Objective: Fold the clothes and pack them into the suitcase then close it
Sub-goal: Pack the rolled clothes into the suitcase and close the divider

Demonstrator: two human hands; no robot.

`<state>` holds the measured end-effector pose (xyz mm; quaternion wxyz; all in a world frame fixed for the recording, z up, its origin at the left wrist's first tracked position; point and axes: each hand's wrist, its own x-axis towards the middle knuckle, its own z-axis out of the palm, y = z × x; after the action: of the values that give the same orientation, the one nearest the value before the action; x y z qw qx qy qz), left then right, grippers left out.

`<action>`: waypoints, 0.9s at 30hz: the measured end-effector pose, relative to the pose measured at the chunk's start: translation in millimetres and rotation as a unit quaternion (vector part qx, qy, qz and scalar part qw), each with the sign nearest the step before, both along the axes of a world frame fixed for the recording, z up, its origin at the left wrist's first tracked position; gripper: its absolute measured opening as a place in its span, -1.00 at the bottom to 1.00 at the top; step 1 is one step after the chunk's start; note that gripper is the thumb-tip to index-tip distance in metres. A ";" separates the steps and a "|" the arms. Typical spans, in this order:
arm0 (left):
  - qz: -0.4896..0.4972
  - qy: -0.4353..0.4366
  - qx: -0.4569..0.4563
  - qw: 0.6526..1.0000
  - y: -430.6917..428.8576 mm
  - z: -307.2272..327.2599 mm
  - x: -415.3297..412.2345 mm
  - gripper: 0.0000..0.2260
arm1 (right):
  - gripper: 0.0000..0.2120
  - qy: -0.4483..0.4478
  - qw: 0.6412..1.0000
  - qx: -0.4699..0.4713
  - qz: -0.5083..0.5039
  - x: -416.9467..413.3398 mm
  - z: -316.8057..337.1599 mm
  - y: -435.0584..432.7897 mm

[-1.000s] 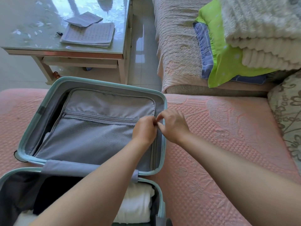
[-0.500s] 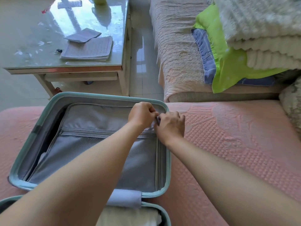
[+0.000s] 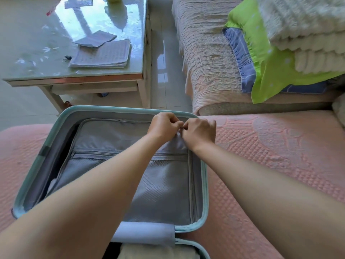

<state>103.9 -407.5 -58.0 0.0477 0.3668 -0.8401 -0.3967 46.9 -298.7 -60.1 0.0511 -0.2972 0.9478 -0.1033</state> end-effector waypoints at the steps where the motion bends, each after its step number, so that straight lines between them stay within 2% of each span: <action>1: 0.000 -0.010 -0.015 1.000 -3.9 1.4 0.3 -0.78 | -0.72 0.005 1.000 -0.011 0.000 -1.2 0.2 1.2; 6: 0.011 -0.029 -0.021 0.999 4.3 6.7 -11.5 -0.79 | -0.74 0.014 0.999 -0.035 -0.010 -2.0 -2.8 10.7; 10: -0.017 0.011 -0.154 0.988 -2.2 3.4 -2.1 -0.90 | -0.78 -0.034 0.998 -0.058 -0.004 -3.1 -4.0 11.7; 14: -0.124 -0.078 -0.226 0.963 -27.5 -10.1 29.2 -0.83 | -0.75 -0.035 0.997 -0.048 0.052 -3.9 -6.1 10.4; 17: -0.127 -0.126 -0.319 0.931 -38.1 -14.3 43.2 -0.88 | -0.83 -0.020 0.996 -0.033 0.085 -15.4 0.3 6.6; 19: -0.088 -0.106 -0.352 0.926 -36.7 -15.1 44.8 -0.87 | -0.84 -0.011 0.993 -0.001 0.114 -25.0 6.5 5.5; 21: -0.119 -0.042 -0.329 0.936 -24.3 -18.7 44.6 -0.89 | -0.83 0.000 0.989 0.042 0.143 -33.3 10.6 7.0; 23: -0.198 -0.021 -0.286 0.937 0.9 -25.0 48.3 -0.68 | -0.83 0.012 0.982 0.075 0.172 -37.4 12.3 11.5; 25: -0.239 -0.082 -0.227 0.940 23.5 -32.8 58.1 -0.42 | -0.82 0.029 0.975 0.096 0.199 -38.1 8.9 17.4; 27: -0.253 -0.166 -0.205 0.931 32.3 -42.4 69.3 -0.31 | -0.88 0.069 0.968 0.089 0.222 -34.9 4.5 22.5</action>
<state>173.2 -375.2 -100.4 -0.1200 0.1850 -0.9641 -0.1478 12.0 -276.2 -55.6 0.0331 -0.5012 0.8645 0.0161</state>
